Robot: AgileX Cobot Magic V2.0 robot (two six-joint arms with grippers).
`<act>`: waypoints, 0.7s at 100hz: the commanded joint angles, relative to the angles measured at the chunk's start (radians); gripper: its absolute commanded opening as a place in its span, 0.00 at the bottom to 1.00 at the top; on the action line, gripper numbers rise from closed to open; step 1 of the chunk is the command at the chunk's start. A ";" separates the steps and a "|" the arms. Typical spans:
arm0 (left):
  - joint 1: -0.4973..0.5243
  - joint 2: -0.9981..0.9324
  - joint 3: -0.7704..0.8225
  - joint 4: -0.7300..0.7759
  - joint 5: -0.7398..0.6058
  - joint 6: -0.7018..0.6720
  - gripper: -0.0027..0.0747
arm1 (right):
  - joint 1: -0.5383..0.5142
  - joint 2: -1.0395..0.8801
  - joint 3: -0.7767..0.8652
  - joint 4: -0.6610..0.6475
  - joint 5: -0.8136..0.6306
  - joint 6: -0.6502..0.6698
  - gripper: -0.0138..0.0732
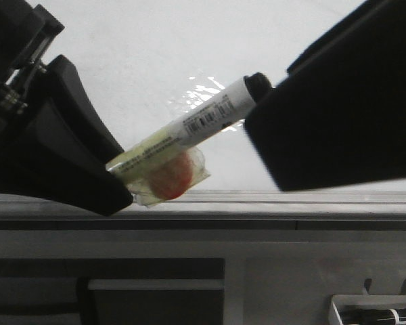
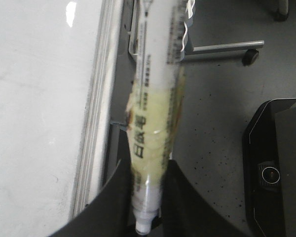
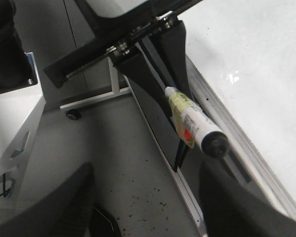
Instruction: Write number 5 on whiteboard
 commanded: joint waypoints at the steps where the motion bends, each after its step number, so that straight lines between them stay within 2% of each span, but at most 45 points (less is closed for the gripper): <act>1: -0.017 -0.035 -0.032 -0.027 -0.035 0.011 0.01 | 0.001 0.023 -0.043 -0.017 -0.110 -0.014 0.62; 24: -0.123 -0.046 -0.032 -0.024 -0.067 0.079 0.01 | 0.001 0.073 -0.043 -0.017 -0.255 -0.014 0.62; 52: -0.141 -0.046 -0.032 -0.020 -0.104 0.079 0.01 | -0.001 0.102 -0.043 -0.030 -0.244 -0.014 0.62; 70: -0.141 -0.057 -0.032 -0.020 -0.106 0.079 0.01 | -0.043 0.076 -0.043 -0.035 -0.211 -0.014 0.62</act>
